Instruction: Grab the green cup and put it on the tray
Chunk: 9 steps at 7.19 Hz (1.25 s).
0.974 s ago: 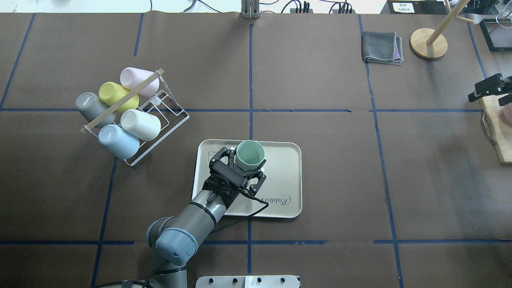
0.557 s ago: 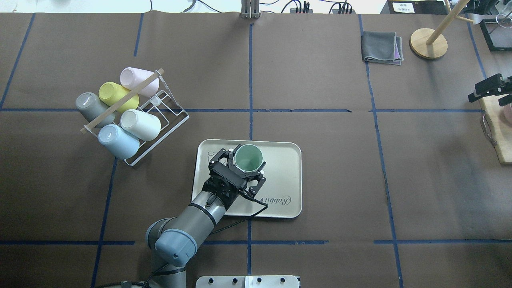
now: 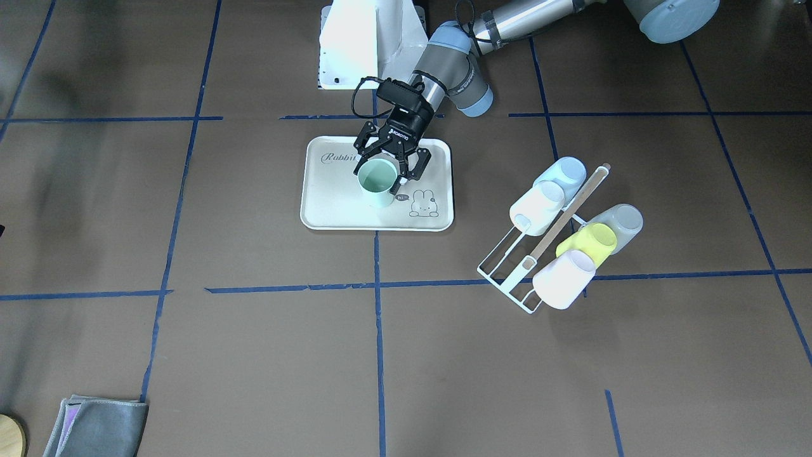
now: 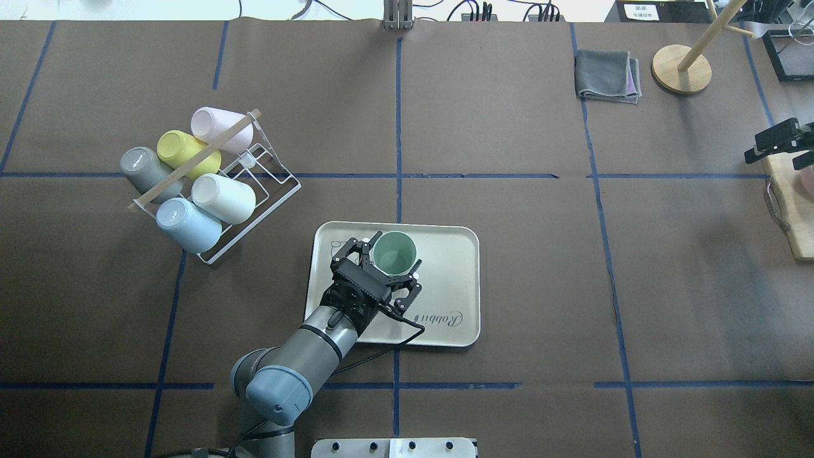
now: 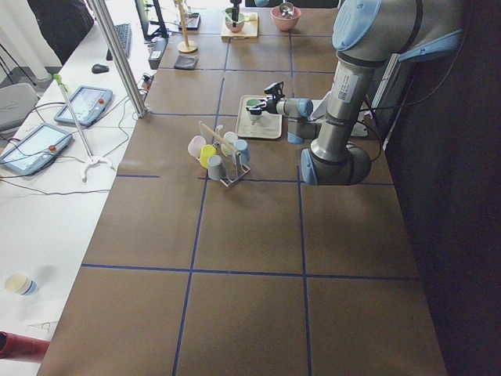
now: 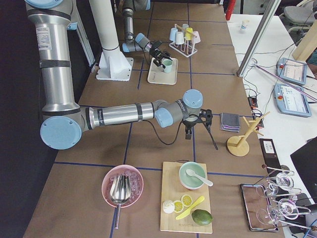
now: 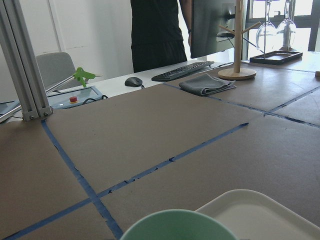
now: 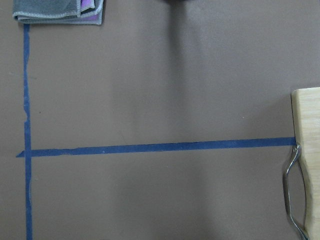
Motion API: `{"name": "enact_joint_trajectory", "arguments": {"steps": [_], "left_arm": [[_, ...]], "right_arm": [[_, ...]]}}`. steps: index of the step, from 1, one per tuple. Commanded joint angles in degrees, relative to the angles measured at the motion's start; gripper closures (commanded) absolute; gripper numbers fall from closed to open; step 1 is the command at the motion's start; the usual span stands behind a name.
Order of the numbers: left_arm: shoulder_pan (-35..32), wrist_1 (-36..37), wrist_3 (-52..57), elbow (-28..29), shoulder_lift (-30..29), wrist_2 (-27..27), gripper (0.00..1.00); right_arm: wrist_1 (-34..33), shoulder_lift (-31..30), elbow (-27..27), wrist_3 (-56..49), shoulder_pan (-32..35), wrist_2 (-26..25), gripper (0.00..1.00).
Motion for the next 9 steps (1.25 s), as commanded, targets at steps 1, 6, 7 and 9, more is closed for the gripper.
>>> {"name": "enact_joint_trajectory", "arguments": {"steps": [1, 6, 7, 9], "left_arm": [[0.01, -0.33, 7.87, -1.41, -0.01, 0.01, 0.00], [-1.65, 3.41, 10.21, -15.00, 1.57, 0.00, 0.00], [-3.58, 8.84, 10.21, -20.00, 1.75, 0.09, 0.01], [-8.41, 17.13, 9.42, -28.90, 5.25, 0.18, 0.01]], "right_arm": [[0.00, -0.09, 0.07, 0.00, 0.00, 0.09, 0.00], [0.17, -0.09, 0.07, 0.09, 0.00, 0.00, 0.00], [0.17, -0.18, 0.16, 0.09, 0.09, -0.17, 0.00], [0.26, -0.18, 0.51, 0.00, 0.09, -0.44, 0.00]]}}
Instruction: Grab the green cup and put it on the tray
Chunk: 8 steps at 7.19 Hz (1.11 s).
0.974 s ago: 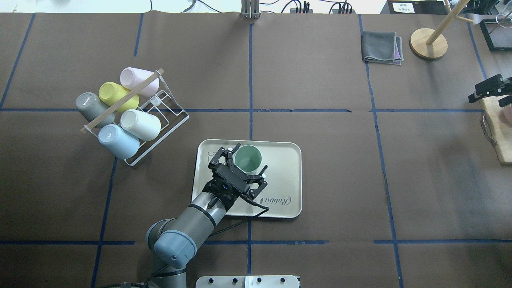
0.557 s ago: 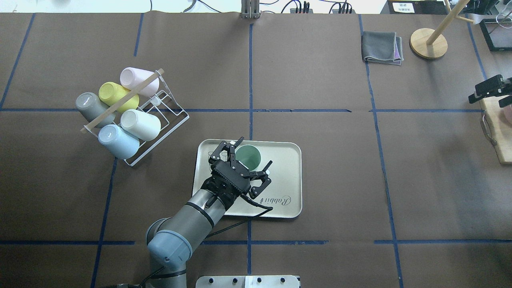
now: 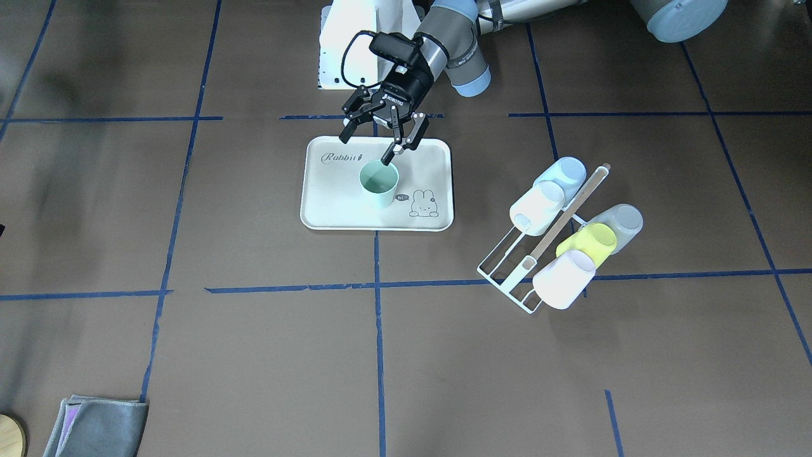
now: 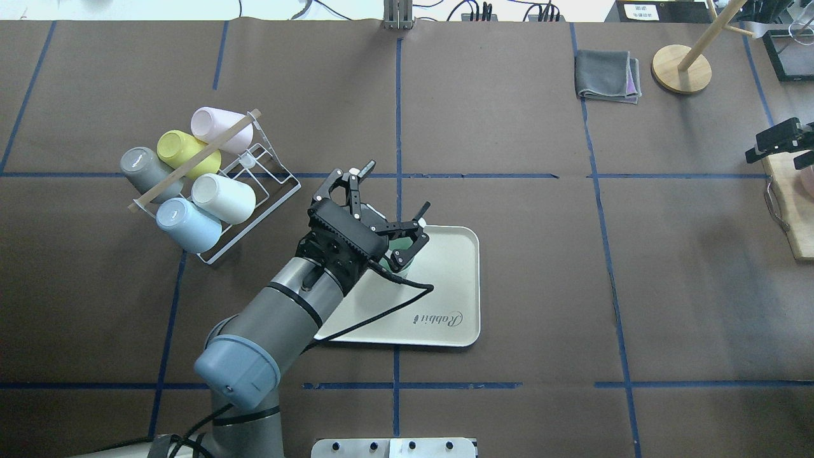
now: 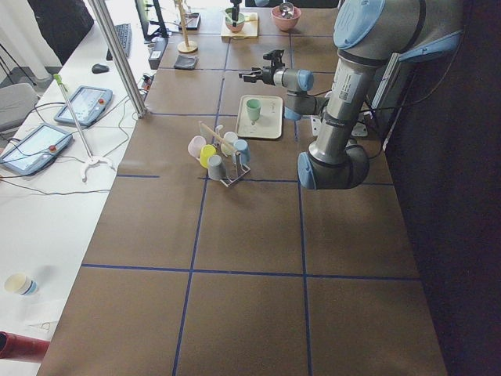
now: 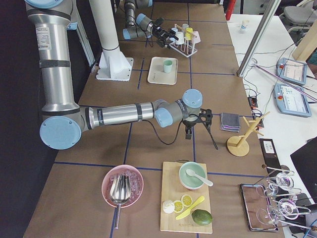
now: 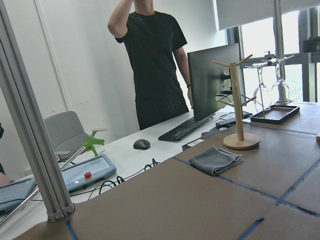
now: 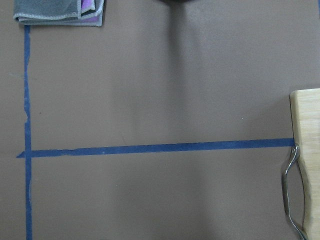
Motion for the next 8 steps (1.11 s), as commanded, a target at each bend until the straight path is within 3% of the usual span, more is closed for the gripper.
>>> {"name": "enact_joint_trajectory", "arguments": {"steps": [1, 4, 6, 8], "left_arm": [[-5.10, 4.78, -0.66, -4.80, 3.23, 0.04, 0.01], [-14.22, 13.72, -1.27, -4.89, 5.69, -0.57, 0.00], [-24.57, 19.35, -8.97, -5.24, 6.83, -13.24, 0.00], [-36.16, 20.51, -14.26, -6.03, 17.50, -32.98, 0.01]], "right_arm": [[0.12, -0.01, 0.16, -0.07, 0.10, -0.28, 0.00], [0.21, -0.01, 0.16, -0.16, 0.54, -0.46, 0.00], [0.21, -0.18, 0.25, -0.16, 0.54, -0.46, 0.00], [0.21, -0.10, 0.16, -0.25, 0.54, -0.37, 0.00]]}}
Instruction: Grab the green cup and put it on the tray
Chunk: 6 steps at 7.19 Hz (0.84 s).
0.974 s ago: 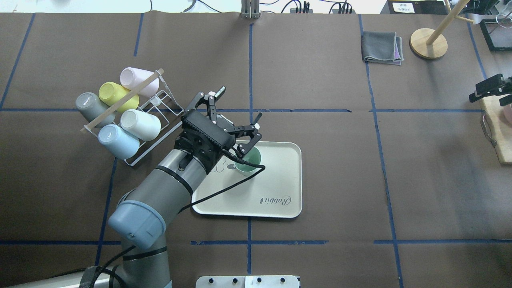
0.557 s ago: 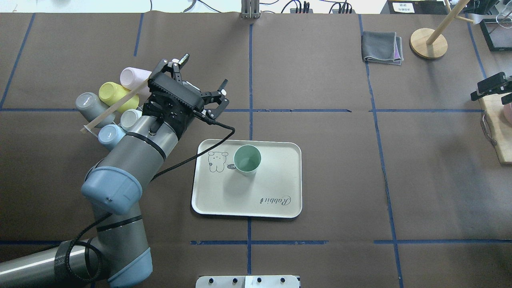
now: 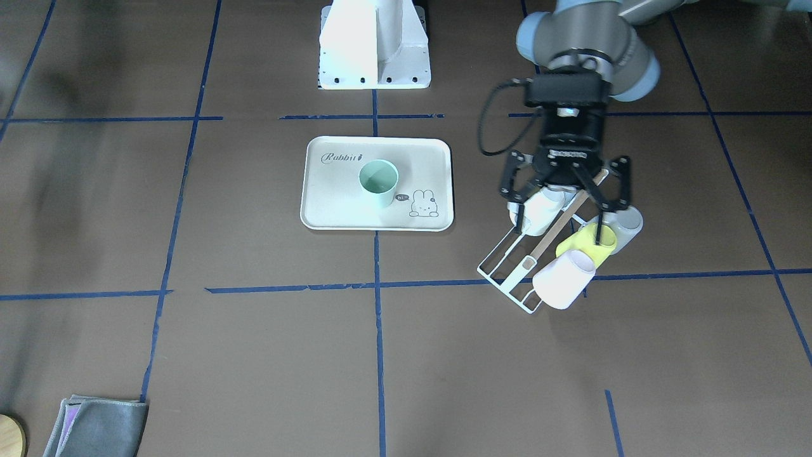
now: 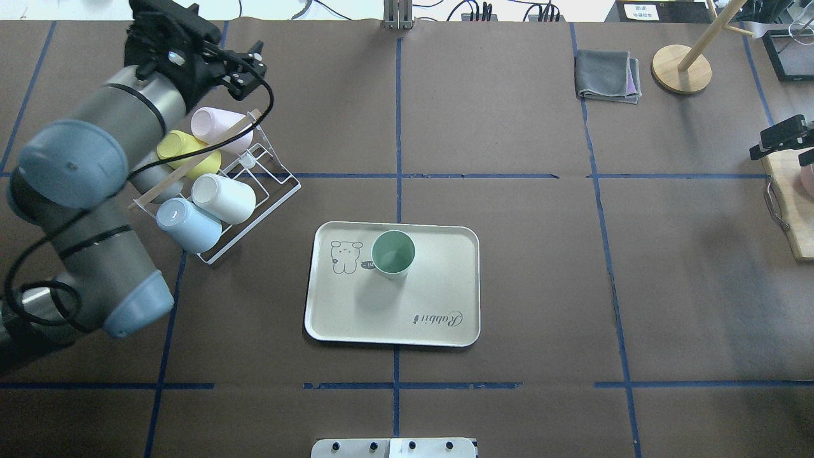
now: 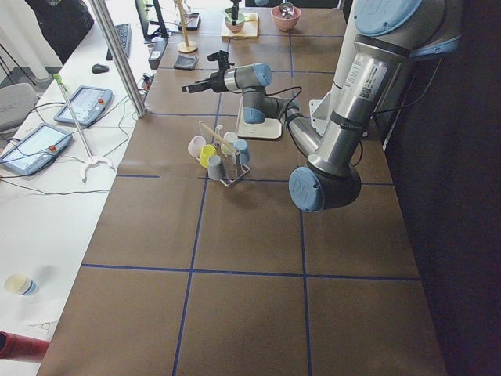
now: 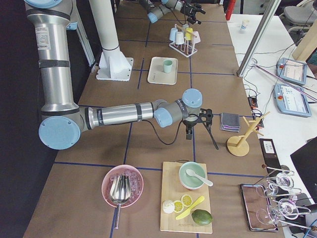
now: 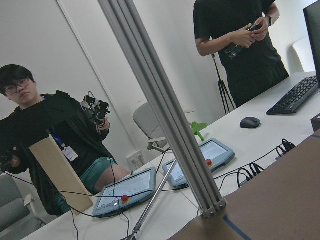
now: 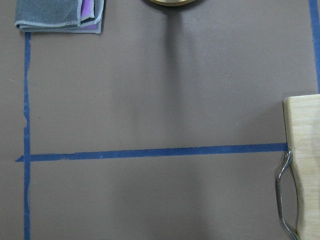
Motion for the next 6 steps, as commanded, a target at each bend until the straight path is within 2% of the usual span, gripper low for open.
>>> {"name": "enact_joint_trajectory", "arguments": {"steps": [1, 2, 3, 5, 6], "left_arm": [[-13.43, 0.76, -3.68, -0.40, 13.17, -23.21, 0.01], [-19.41, 2.41, -3.34, 1.08, 15.15, -31.50, 0.01], [-24.34, 10.52, -2.99, 1.27, 15.17, -37.41, 0.01], [-34.01, 19.78, 5.04, 2.14, 17.79, -54.87, 0.01], [-39.02, 25.49, 5.89, 5.10, 17.98, -62.09, 0.01]], "right_arm": [[0.01, 0.02, -0.11, -1.37, 0.00, 0.15, 0.00], [-0.34, 0.10, -0.46, -3.47, 1.66, 0.16, 0.00], [-0.78, -0.07, -0.55, -6.63, 3.93, 0.68, 0.00], [-1.04, -3.04, -0.64, -12.42, 7.11, 1.03, 0.00], [-1.83, -4.45, -1.16, -16.46, 8.43, 1.03, 0.00]]}}
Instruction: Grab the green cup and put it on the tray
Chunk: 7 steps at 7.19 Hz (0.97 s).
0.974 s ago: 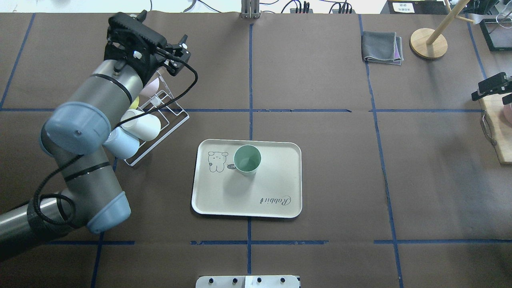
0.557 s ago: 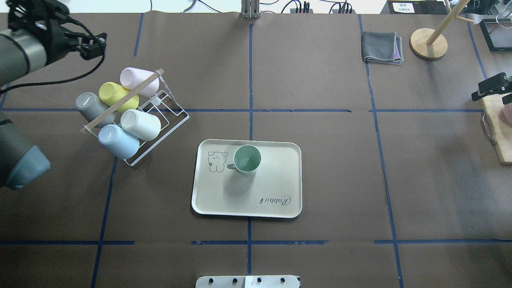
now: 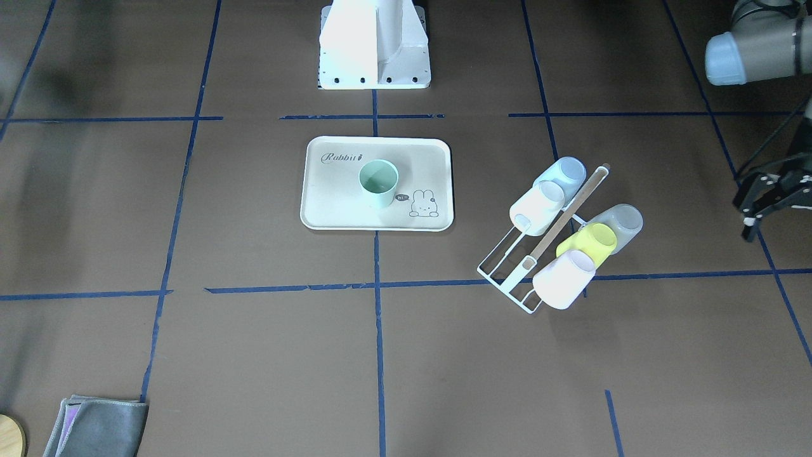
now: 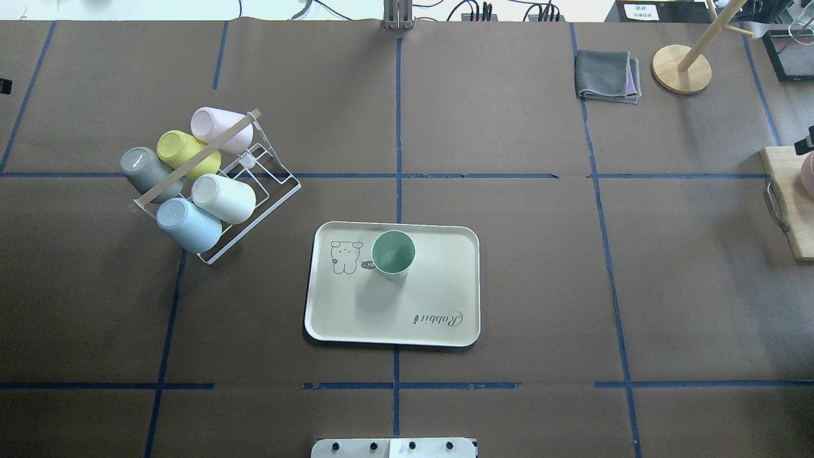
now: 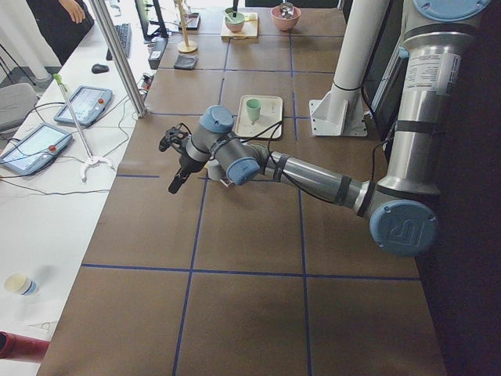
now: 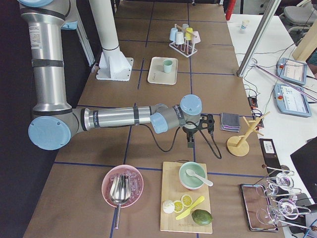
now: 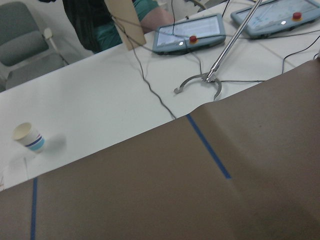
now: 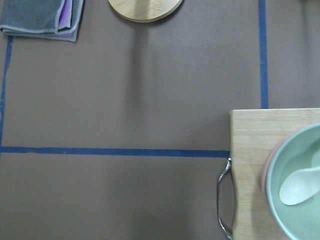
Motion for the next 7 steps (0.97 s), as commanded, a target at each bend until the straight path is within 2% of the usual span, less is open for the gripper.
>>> {"name": "enact_joint_trajectory", "arguments": {"steps": [1, 2, 3, 4, 5, 7], "left_arm": [[-9.25, 9.36, 9.00, 6.60, 1.49, -17.50, 0.01], [-11.46, 10.26, 16.28, 11.25, 3.32, -20.02, 0.00], [-12.09, 13.83, 17.49, 12.78, 3.52, -20.57, 0.01], [-12.18, 17.96, 17.50, 12.88, 5.78, -22.49, 0.00], [-12.27, 18.78, 17.06, 11.23, 8.06, -22.42, 0.00], [-12.10, 23.18, 17.14, 8.68, 8.26, -20.58, 0.00]], "right_arm": [[-3.72, -2.56, -0.32, -9.69, 2.17, -0.01, 0.00], [-9.32, -2.14, -0.06, -13.31, 3.22, -0.01, 0.00], [-12.85, -1.96, -0.06, -15.52, 4.10, -0.01, 0.00], [-14.45, -1.78, 0.20, -15.72, 4.72, -0.01, 0.00], [-14.73, -1.69, 0.21, -15.72, 5.07, -0.53, 0.00], [-16.47, -1.69, 0.03, -15.46, 5.08, -0.80, 0.00]]}}
